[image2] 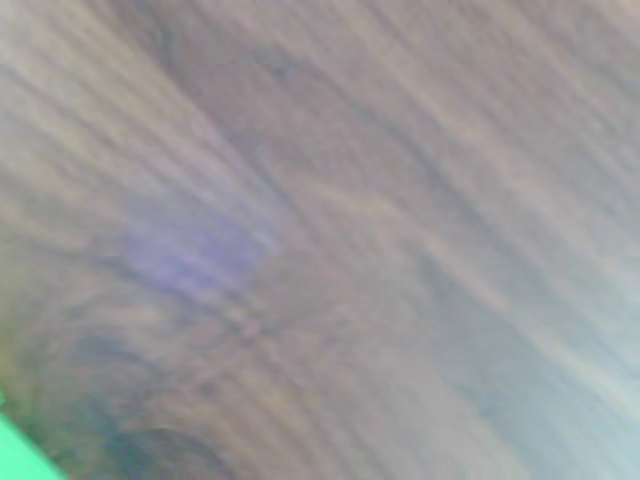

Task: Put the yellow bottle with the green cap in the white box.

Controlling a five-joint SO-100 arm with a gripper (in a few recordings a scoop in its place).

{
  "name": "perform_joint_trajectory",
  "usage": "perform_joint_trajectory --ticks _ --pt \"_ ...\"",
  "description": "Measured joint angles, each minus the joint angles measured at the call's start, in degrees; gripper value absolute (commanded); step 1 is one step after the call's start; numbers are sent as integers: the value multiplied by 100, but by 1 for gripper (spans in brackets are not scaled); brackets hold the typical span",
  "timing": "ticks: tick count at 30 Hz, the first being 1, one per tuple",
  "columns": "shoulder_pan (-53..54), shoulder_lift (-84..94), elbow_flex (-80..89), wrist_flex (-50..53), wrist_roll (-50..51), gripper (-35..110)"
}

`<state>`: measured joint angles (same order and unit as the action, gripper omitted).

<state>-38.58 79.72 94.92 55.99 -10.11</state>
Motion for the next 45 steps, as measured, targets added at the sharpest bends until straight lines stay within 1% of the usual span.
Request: perform_joint_trajectory --ticks 7,17,28,35,39,45 --pt "-246 -132 -53 88 0 0" --pt "-26 -888 -1310 88 -70 0" --pt "-105 -1116 -1441 -70 -79 0" --pt "-483 -1116 -1503 -70 9 0" --pt "-510 -1107 -1758 255 9 0" --pt "-325 -932 -1767 483 -132 0"
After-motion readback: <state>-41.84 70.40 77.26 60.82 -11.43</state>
